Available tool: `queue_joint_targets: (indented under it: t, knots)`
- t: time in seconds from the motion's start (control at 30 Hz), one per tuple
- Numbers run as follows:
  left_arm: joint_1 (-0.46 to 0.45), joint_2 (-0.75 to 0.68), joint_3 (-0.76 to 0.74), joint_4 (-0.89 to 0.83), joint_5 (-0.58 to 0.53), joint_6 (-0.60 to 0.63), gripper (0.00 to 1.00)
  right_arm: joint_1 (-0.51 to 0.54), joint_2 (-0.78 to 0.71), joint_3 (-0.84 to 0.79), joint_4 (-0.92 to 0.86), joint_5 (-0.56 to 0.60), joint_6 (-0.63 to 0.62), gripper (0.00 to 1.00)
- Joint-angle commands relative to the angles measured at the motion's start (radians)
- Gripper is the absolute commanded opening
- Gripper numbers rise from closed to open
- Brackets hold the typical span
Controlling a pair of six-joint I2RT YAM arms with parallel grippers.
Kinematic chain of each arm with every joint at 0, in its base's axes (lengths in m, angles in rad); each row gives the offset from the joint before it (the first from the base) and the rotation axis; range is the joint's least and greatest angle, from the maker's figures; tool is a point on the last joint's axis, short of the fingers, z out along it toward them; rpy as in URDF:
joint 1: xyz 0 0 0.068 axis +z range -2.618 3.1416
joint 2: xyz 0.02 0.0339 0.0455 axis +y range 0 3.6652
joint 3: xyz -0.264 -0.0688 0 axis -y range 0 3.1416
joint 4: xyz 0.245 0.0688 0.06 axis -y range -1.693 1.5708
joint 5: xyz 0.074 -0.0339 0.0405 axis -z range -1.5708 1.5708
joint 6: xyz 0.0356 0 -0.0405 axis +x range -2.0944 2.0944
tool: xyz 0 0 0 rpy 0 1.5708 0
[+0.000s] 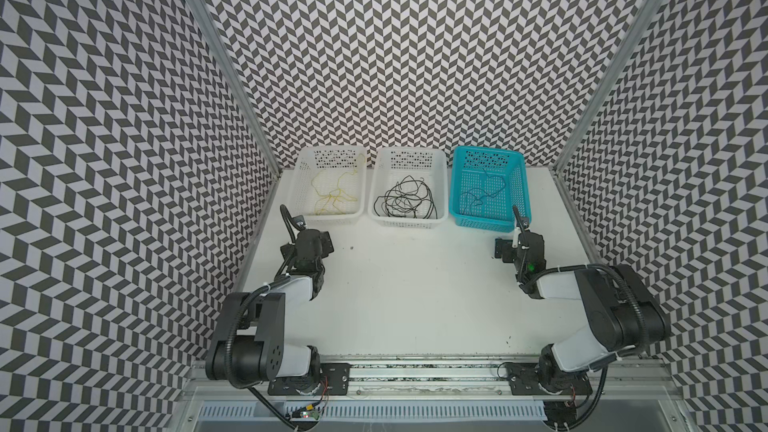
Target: Untangle the cables
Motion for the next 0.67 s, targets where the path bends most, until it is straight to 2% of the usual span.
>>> queue_joint_targets:
  t: [0.0,0.03,0.1,0.2,0.3,0.63]
  knots:
    - [-0.001,0.111,-0.035,0.305,0.082,0.047,1.0,-0.018,-0.041,0.01,0.061,-0.063,-0.012,1.0]
    - [-0.013,0.142,-0.043,0.368,0.048,0.06,1.0,-0.019,-0.045,0.01,0.054,-0.06,-0.013,1.0]
    - [0.004,0.1,-0.018,0.239,0.08,0.028,1.0,-0.016,-0.041,0.003,0.077,-0.056,-0.01,1.0]
    - [0.006,0.121,-0.033,0.31,0.084,0.036,1.0,-0.014,-0.02,-0.003,0.134,-0.054,-0.024,1.0]
    - [0.004,0.104,-0.023,0.261,0.079,0.03,1.0,-0.012,-0.005,-0.037,0.183,-0.054,-0.029,1.0]
    - [0.0,0.109,-0.031,0.287,0.073,0.034,1.0,-0.01,-0.011,-0.023,0.145,-0.05,-0.027,1.0]
